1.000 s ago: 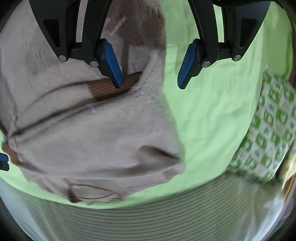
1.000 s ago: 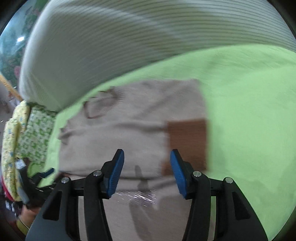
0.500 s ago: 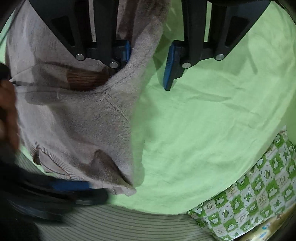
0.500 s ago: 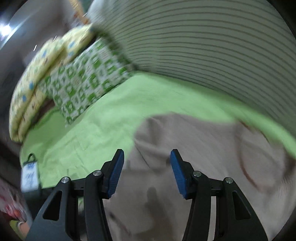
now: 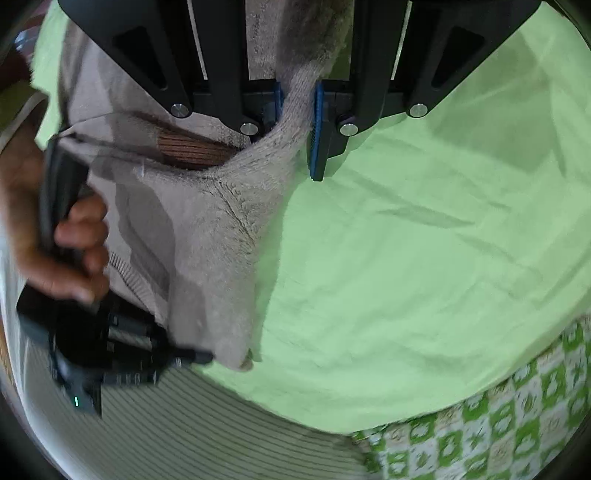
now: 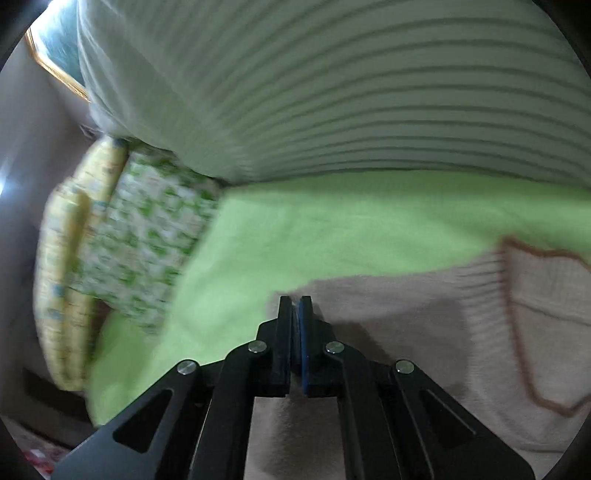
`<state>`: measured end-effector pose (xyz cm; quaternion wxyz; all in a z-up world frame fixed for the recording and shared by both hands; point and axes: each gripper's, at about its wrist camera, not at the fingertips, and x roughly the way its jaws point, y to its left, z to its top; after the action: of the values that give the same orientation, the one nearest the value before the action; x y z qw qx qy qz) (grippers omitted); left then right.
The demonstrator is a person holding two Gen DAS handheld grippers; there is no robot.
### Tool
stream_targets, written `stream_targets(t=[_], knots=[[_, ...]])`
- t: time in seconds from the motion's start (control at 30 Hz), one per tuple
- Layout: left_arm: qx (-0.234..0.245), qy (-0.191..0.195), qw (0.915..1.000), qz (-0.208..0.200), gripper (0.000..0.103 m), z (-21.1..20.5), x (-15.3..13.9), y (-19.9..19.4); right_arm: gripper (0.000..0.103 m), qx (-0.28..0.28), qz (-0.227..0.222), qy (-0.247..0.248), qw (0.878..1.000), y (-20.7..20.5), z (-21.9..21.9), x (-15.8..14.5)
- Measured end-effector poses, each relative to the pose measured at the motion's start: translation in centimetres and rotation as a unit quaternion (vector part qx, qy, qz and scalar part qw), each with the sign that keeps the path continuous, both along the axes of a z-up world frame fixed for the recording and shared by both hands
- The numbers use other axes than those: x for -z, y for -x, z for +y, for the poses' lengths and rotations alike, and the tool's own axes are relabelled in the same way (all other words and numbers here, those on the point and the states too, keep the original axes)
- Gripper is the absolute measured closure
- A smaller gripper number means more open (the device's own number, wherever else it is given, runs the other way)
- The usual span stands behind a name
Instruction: Fold small clothes
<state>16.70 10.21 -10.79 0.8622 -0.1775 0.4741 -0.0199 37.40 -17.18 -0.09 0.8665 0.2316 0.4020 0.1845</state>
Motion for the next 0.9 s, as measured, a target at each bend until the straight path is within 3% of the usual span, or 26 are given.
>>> stream_targets(t=[0.17,0.37,0.43,0.5,0.57,0.63,0.67,0.77,0.9], knots=[[-0.010,0.023,0.9997,-0.003,0.092,0.9,0.1,0.4,0.094,0.047,0.021,0.047,0.998,0.5,-0.2,1.3],[-0.043,0.082,0.9957,0.003,0.092,2.7,1.3,0.7,0.072,0.049,-0.032,-0.012,0.998,6.1,-1.1,-1.3],[-0.052,0.106,0.9930,0.005,0.092,3.1,1.5,0.9,0.072,0.043,-0.041,-0.028,0.998,8.8,-1.3,-1.2],[-0.072,0.152,0.9857,0.010,0.091,4.1,2.2,1.0,0.072,0.042,-0.041,-0.029,0.998,11.3,-1.3,-0.6],[-0.100,0.211,0.9724,0.015,0.091,5.3,3.2,1.3,0.072,0.051,-0.027,-0.021,0.998,13.2,-1.4,0.8],[-0.117,0.248,0.9614,0.020,0.091,6.0,3.9,1.5,0.073,0.050,0.021,-0.003,0.999,12.9,-0.9,3.1],[-0.111,0.239,0.9643,0.023,0.091,5.8,3.7,1.4,0.073,0.037,0.052,0.007,0.998,12.4,-0.6,4.6],[-0.081,0.183,0.9792,0.034,0.089,4.8,2.0,1.1,0.072,0.048,0.028,0.003,0.998,13.3,-1.0,3.9],[-0.048,0.143,0.9879,0.038,0.087,3.9,-0.3,2.0,0.066,0.083,-0.001,-0.026,0.996,17.0,-3.7,1.6]])
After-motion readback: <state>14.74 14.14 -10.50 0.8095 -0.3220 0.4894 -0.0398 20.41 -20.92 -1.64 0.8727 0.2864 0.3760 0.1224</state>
